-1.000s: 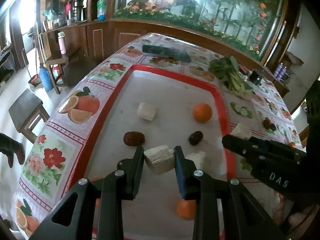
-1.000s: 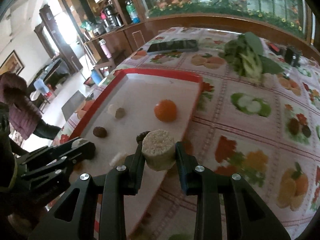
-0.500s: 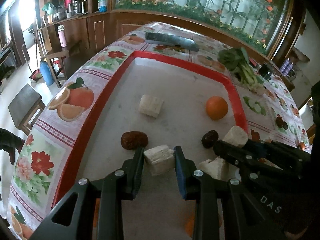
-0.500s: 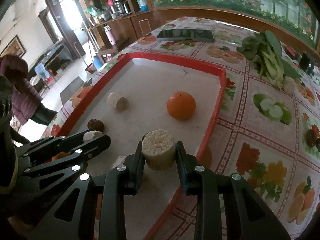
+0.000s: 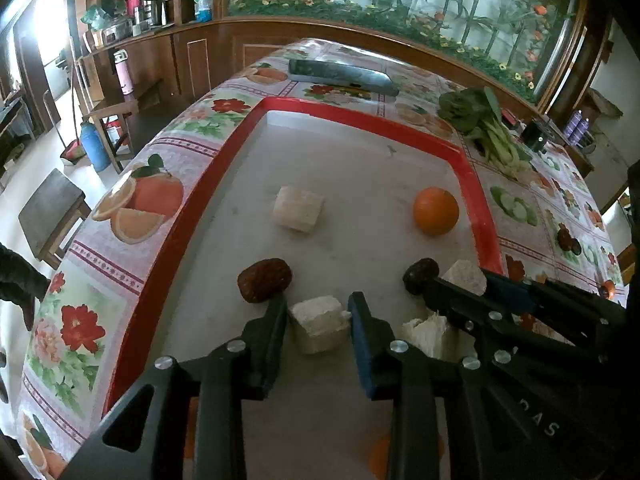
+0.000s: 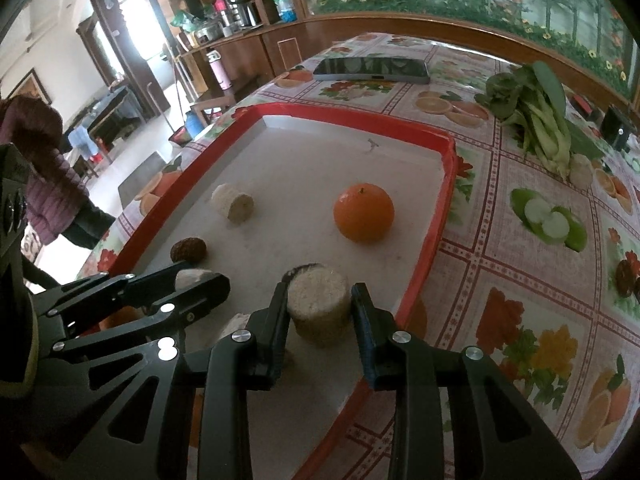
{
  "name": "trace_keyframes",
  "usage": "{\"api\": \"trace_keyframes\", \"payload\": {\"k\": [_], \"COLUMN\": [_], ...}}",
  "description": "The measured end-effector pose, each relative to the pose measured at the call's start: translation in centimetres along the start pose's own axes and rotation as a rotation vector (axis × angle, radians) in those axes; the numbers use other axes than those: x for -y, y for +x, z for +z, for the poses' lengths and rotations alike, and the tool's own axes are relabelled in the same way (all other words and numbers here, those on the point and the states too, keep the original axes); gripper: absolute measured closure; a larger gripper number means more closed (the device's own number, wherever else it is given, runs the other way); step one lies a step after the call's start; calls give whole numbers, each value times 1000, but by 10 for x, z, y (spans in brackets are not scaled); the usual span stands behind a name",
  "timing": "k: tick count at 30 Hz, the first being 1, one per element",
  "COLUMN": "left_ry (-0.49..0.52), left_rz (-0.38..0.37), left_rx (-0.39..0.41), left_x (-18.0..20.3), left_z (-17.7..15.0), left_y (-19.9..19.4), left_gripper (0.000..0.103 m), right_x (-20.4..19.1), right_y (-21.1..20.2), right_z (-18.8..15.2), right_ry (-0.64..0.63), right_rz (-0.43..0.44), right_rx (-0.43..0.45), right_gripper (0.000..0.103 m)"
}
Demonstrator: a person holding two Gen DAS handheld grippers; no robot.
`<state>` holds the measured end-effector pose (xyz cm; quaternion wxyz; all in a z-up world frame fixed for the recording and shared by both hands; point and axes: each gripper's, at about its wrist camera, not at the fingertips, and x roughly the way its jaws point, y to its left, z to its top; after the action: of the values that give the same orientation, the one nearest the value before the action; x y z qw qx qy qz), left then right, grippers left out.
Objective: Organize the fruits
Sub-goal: 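Lower the bread cube and rice cake into the tray and open both grippers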
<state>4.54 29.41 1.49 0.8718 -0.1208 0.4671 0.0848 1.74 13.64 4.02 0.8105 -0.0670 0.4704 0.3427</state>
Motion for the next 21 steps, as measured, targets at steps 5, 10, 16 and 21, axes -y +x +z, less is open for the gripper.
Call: {"api": "trace_keyframes", "payload": {"k": [5, 10, 16, 21], "left_ry": [-6, -25, -45, -45], "left_rz": [12, 37, 68, 85], "left_rx": [8, 19, 39, 46], "left_x": [-2, -6, -9, -3], "left_z": [-1, -2, -7, -13], "left_y": [-5, -13, -25, -35], "left_gripper": [62, 48, 33, 30], "right_x": [0, -1, 0, -4], "right_y": [-1, -8, -24, -42], "right_z": [1, -2, -9, -21], "right_ry": [5, 22, 48, 45], "right_rz": [-7, -9, -9, -6], "right_rx": [-2, 7, 29, 46], "right_gripper": [71, 70, 64, 59]}}
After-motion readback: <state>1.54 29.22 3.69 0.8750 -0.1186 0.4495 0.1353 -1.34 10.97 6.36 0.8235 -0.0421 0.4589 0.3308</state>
